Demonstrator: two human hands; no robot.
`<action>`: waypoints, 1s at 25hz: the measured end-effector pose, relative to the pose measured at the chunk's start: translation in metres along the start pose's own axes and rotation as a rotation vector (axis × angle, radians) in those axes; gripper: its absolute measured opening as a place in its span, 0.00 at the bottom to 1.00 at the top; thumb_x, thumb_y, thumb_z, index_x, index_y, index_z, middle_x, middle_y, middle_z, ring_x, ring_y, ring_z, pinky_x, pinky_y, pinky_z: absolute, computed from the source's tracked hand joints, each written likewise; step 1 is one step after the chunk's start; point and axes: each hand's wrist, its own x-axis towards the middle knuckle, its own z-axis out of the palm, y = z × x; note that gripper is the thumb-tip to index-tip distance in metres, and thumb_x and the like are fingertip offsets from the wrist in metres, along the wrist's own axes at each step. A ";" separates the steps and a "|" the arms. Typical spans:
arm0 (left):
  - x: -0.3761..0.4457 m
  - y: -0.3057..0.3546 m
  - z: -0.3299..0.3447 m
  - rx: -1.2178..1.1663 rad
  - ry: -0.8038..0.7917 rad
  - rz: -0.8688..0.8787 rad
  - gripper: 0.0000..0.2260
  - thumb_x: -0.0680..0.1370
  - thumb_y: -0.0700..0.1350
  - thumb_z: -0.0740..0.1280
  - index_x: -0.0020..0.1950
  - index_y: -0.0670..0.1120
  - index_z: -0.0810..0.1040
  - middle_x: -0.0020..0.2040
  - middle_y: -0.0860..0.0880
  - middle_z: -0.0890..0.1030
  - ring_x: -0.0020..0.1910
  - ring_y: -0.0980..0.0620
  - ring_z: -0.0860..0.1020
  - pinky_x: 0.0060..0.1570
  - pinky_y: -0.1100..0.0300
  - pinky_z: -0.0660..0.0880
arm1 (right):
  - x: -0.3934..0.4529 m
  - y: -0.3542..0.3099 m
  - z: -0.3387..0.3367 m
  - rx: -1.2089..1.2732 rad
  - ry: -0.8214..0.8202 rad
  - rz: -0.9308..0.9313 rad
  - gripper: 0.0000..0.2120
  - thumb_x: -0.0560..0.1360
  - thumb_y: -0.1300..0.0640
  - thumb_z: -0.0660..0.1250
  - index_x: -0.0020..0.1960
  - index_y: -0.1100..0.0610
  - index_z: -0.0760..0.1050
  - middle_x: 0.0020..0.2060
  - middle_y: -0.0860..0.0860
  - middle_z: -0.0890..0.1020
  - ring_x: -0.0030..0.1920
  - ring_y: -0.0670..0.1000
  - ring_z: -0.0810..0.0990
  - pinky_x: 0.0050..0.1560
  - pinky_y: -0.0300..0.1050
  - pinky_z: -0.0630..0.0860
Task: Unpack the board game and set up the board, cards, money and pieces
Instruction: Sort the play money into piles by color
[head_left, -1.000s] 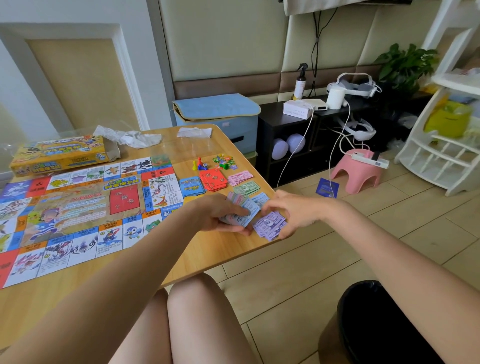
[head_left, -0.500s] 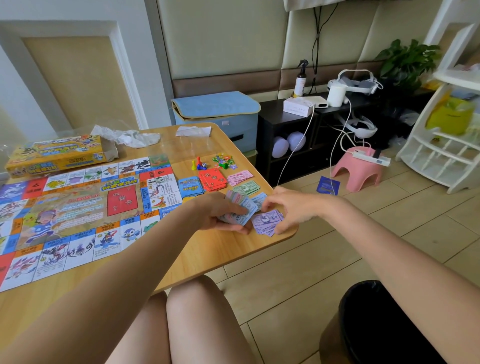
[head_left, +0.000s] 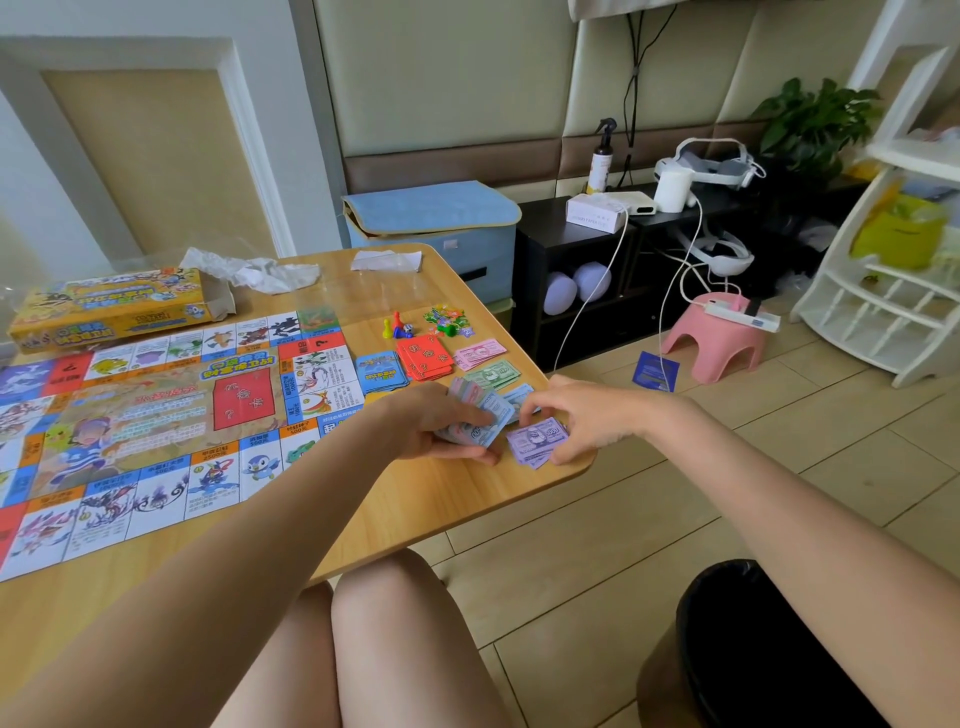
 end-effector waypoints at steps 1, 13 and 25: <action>-0.001 -0.001 0.001 -0.025 0.002 -0.002 0.15 0.73 0.35 0.69 0.59 0.37 0.72 0.47 0.37 0.82 0.39 0.42 0.83 0.30 0.59 0.81 | -0.001 -0.001 0.000 -0.004 -0.003 0.004 0.18 0.71 0.59 0.69 0.59 0.49 0.69 0.52 0.50 0.66 0.37 0.39 0.66 0.34 0.33 0.65; -0.002 -0.003 -0.002 -0.065 0.021 0.156 0.11 0.73 0.35 0.70 0.55 0.39 0.75 0.41 0.42 0.84 0.37 0.49 0.84 0.33 0.63 0.80 | -0.003 -0.009 -0.018 0.113 0.075 0.018 0.19 0.71 0.53 0.72 0.60 0.50 0.70 0.50 0.48 0.70 0.35 0.41 0.71 0.37 0.39 0.74; -0.001 0.005 -0.021 -0.216 0.103 0.308 0.07 0.76 0.38 0.67 0.52 0.40 0.74 0.41 0.44 0.83 0.34 0.53 0.83 0.31 0.65 0.79 | 0.031 -0.018 -0.016 0.662 0.375 0.156 0.06 0.73 0.61 0.70 0.37 0.60 0.77 0.25 0.53 0.74 0.24 0.46 0.68 0.24 0.33 0.65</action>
